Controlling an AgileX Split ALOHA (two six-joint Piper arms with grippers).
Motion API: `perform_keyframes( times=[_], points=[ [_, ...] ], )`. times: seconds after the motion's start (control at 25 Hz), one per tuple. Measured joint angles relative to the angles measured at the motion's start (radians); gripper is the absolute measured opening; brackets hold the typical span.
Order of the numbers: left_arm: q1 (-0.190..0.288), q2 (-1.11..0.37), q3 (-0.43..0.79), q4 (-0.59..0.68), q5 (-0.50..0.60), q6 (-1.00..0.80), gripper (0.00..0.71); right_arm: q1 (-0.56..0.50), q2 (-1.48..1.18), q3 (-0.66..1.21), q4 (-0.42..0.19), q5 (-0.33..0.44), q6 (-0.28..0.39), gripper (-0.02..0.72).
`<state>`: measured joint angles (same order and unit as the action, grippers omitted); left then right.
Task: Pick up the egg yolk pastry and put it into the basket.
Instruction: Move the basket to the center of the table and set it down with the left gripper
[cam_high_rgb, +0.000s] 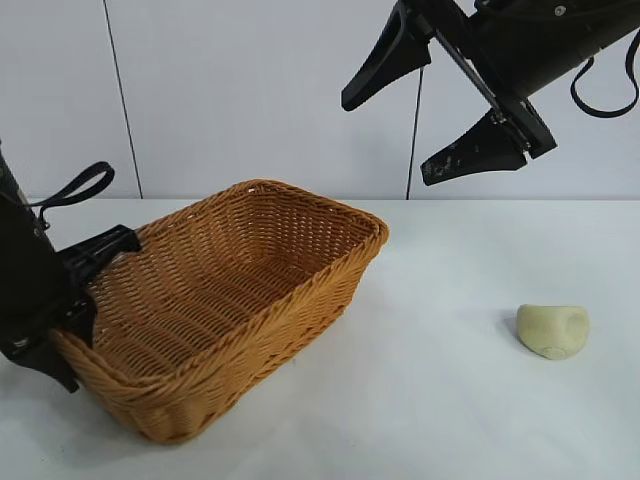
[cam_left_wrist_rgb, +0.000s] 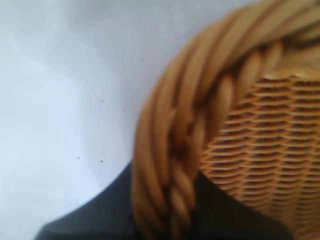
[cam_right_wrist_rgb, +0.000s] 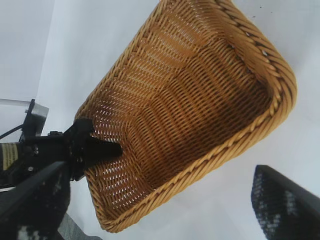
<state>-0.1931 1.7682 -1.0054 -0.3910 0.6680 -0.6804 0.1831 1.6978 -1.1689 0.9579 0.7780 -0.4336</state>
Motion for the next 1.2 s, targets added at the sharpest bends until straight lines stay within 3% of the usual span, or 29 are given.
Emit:
perform_keyframes(
  times=[0.4,0.72,0.96,1.2],
  points=[
    [0.022,0.012,-0.139,0.079,0.104,0.144,0.141,0.000,0.000,0.000,0.000,0.000,0.000,0.678],
    [0.022,0.177,-0.325,0.043,0.239,0.363,0.141,0.000,0.000,0.000,-0.007,0.004,0.000,0.678],
    [-0.024,0.258,-0.453,0.041,0.351,0.512,0.141,0.000,0.000,0.000,-0.009,0.011,0.000,0.678],
    [-0.075,0.291,-0.467,0.028,0.336,0.536,0.141,0.000,0.000,0.000,-0.011,0.022,0.000,0.678]
  ],
)
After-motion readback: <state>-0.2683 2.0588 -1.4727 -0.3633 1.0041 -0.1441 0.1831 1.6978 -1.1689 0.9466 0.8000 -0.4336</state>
